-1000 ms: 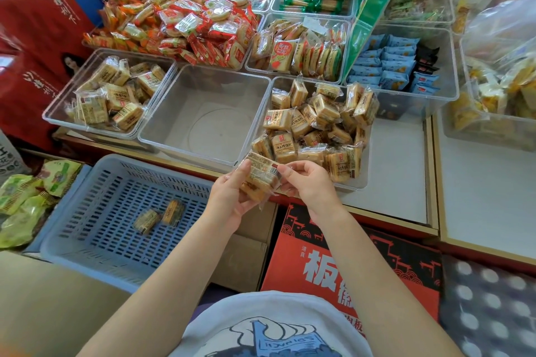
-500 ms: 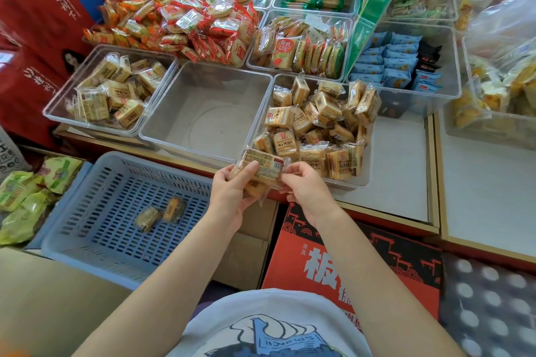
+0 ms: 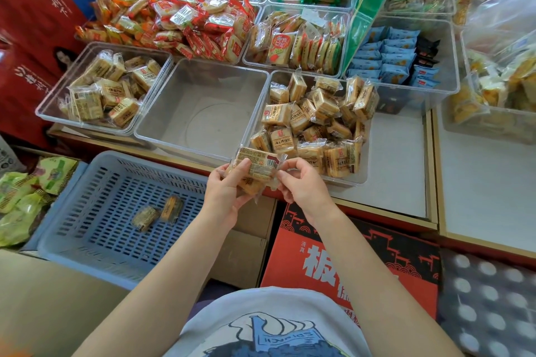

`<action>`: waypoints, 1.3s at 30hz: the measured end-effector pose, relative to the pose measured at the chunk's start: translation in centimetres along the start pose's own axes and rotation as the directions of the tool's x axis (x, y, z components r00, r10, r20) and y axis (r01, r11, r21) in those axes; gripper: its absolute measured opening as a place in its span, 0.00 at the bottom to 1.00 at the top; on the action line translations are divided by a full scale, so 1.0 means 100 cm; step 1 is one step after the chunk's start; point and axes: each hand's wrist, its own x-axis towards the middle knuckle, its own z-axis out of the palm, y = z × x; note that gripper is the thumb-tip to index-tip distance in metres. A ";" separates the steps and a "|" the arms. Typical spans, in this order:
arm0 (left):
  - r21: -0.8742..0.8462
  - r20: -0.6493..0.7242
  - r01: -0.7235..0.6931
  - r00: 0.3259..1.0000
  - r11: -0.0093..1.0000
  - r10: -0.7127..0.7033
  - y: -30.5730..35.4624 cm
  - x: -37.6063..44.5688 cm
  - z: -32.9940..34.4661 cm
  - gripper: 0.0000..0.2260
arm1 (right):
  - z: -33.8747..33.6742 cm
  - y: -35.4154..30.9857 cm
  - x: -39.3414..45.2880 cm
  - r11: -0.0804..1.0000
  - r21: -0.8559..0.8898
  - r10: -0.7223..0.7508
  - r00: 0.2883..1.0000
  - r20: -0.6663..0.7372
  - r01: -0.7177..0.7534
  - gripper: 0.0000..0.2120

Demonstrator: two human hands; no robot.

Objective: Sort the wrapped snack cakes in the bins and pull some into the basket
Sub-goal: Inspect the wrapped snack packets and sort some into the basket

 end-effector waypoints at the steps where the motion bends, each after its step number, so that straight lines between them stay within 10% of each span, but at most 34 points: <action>1: 0.010 -0.003 -0.006 1.000 1.000 0.006 0.000 0.000 0.001 0.38 | -0.001 0.000 0.001 1.000 -0.003 0.001 1.000 -0.014 -0.001 0.02; 11: 0.388 0.078 -0.127 0.991 0.913 0.105 0.001 -0.007 0.010 0.32 | -0.004 -0.003 -0.002 0.951 -0.224 -0.172 0.966 0.193 0.214 0.30; 23: 0.203 0.172 -0.011 0.985 0.979 -0.025 0.011 -0.010 0.012 0.13 | -0.005 -0.007 0.002 0.993 0.115 -0.011 0.995 0.097 0.000 0.19; 39: 0.181 0.155 0.005 0.987 0.983 -0.033 0.006 -0.013 0.014 0.08 | 0.000 -0.009 -0.007 0.994 -0.077 -0.064 0.988 0.144 0.076 0.10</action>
